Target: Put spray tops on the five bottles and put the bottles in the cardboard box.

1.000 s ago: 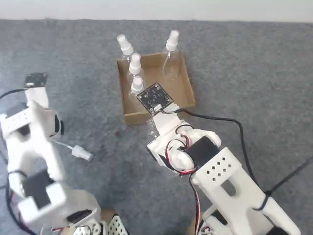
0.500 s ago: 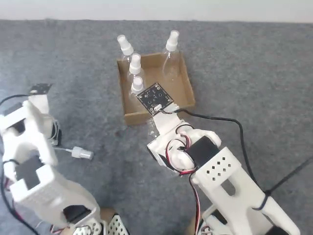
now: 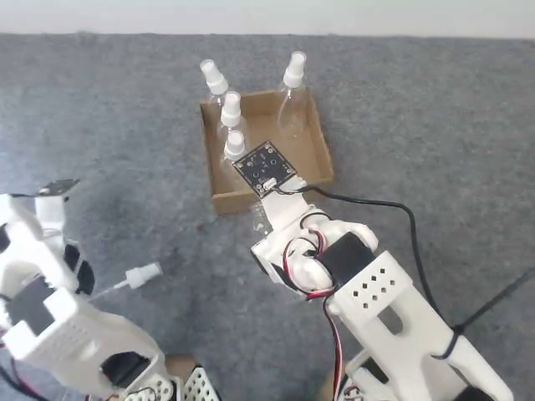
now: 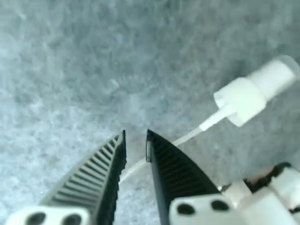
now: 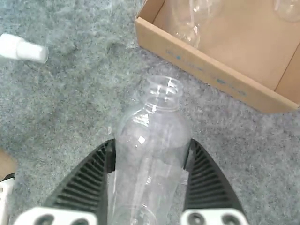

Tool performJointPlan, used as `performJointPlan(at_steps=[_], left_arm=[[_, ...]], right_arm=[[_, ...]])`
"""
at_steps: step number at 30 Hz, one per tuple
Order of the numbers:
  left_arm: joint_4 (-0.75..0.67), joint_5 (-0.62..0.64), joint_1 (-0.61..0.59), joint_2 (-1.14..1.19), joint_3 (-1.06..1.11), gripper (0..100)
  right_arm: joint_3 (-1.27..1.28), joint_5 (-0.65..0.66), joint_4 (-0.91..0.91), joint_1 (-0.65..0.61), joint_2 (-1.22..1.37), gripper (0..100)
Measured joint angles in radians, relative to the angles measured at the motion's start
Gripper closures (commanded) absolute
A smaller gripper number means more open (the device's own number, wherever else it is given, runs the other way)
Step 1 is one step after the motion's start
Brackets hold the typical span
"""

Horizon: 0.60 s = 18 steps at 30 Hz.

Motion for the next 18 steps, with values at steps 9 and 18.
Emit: performJointPlan(at_steps=[9,18], left_arm=[[0.040,-0.063,-0.020,0.000,0.018,79],[0.120,-0.078,-0.002,0.000,-0.098,78]], right_arm=[[0.000,0.000,0.000,0.000,0.000,95.0],[0.000,0.000,0.000,0.000,0.000,95.0]])
